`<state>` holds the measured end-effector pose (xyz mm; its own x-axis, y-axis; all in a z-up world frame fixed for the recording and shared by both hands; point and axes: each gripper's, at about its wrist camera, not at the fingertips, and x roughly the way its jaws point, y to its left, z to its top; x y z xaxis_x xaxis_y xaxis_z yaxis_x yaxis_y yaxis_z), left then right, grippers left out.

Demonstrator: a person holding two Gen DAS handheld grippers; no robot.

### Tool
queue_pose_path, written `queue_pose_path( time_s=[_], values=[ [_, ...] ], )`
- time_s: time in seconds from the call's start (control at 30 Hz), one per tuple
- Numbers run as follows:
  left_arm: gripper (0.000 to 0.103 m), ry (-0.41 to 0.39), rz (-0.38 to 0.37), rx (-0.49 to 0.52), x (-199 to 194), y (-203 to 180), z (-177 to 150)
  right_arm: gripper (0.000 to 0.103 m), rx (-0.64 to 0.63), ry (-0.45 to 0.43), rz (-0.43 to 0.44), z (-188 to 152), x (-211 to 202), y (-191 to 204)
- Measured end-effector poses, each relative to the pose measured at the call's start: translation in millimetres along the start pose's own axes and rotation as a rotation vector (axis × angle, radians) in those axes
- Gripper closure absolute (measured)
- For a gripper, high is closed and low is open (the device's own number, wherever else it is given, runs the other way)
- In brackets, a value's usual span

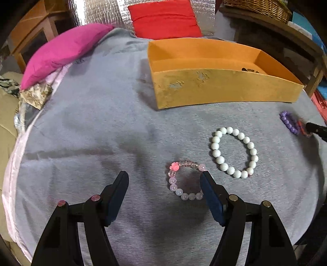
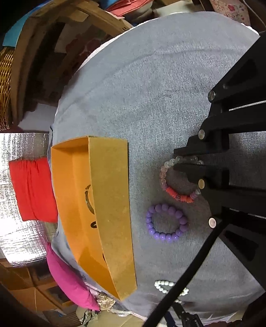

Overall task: Organize jewelry
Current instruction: 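Lower both open tools over the pink crystal and red-white bracelets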

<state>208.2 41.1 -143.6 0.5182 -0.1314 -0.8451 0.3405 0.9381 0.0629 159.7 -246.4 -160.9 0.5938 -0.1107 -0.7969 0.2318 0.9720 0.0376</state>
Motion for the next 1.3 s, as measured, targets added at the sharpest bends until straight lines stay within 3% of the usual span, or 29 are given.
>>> queue_pose_path(
  time_s=[0.57, 0.87, 1.3],
  values=[
    [0.030, 0.023, -0.071, -0.085, 4, 13, -2, 0.094, 0.005, 0.022, 0.009, -2, 5, 4],
    [0.030, -0.001, -0.125, -0.065, -12, 12, -6, 0.094, 0.004, 0.026, 0.011, -2, 6, 3],
    [0.030, 0.031, -0.109, -0.063, -4, 14, -20, 0.094, 0.002, 0.026, 0.009, -2, 7, 4]
  ],
)
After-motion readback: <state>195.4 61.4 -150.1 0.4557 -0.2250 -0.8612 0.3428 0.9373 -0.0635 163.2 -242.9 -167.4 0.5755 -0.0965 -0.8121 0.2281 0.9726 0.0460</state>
